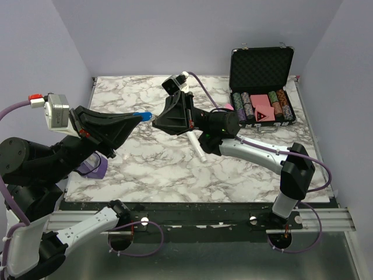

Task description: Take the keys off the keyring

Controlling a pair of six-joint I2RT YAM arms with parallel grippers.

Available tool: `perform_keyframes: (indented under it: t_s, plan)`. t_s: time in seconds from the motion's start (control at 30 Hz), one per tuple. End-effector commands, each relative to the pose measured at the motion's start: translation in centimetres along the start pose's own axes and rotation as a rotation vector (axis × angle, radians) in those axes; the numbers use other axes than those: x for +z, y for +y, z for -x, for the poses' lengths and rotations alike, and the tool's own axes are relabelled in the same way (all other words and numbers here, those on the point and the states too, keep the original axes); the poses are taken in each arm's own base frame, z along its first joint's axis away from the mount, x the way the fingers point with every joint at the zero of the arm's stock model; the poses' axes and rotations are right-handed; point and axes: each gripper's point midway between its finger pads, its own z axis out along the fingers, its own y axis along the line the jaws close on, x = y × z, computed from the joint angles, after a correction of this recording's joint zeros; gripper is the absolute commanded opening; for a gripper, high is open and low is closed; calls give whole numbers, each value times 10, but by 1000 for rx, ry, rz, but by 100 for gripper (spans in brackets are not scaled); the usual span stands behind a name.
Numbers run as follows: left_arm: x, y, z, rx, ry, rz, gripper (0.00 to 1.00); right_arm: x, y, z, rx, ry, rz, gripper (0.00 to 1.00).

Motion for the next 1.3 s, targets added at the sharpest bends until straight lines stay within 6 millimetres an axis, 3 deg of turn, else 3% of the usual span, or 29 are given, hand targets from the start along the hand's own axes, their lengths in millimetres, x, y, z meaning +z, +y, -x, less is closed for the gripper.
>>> perform_keyframes:
  t_s: [0.0,0.17,0.37,0.47,0.63,0.7,0.83,1.0,1.1,1.27]
  plan:
    - [-2,-4,-2,13,7,-25,0,-16,72,-46,-265,138,350,12]
    - [-2,-3,-5,10,23,-20,0,-17,70,-47,-267,138,341,1]
    - [-6,-3,-6,7,33,-13,0,-12,57,-49,-301,151,231,1]
    - [-13,-6,-2,3,30,-11,14,-7,45,-54,-334,181,95,1]
    - [-38,-13,5,5,10,-14,66,-10,21,-59,-502,253,-185,1]
    - [-47,-16,4,5,5,-21,74,-21,3,-56,-560,281,-336,1]
    - [-59,-18,-4,-2,22,-23,72,-44,-20,-50,-689,349,-546,1]
    - [-55,-24,-15,-25,101,-56,67,-80,-48,-46,-718,417,-759,1]
    - [-47,-27,-26,-41,163,-90,66,-95,-57,-44,-737,457,-850,1]
    - [-35,-31,-48,-72,249,-146,63,-102,-52,-49,-746,496,-871,1]
